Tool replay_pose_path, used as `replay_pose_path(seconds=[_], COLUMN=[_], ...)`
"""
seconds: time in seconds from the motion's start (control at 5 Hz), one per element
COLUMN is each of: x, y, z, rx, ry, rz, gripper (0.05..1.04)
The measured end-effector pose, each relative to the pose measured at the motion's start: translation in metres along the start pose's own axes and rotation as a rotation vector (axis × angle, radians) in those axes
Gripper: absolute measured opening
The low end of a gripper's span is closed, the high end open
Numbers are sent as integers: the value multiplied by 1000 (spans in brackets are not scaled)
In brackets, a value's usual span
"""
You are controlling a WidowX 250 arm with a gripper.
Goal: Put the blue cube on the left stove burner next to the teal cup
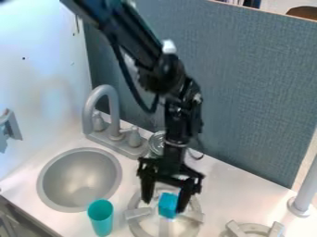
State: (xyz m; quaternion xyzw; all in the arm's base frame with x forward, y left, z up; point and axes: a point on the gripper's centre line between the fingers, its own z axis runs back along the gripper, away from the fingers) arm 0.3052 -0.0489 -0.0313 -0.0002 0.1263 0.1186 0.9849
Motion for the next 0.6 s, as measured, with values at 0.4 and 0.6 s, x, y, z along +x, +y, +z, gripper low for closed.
replay_pose_path(seconds=[0.4, 0.6], x=[-43, -49], y=[-33, -73], z=[3, -14], rx=[44, 36], ry=[-27, -24], rz=[-133, -227], gripper=[996, 997])
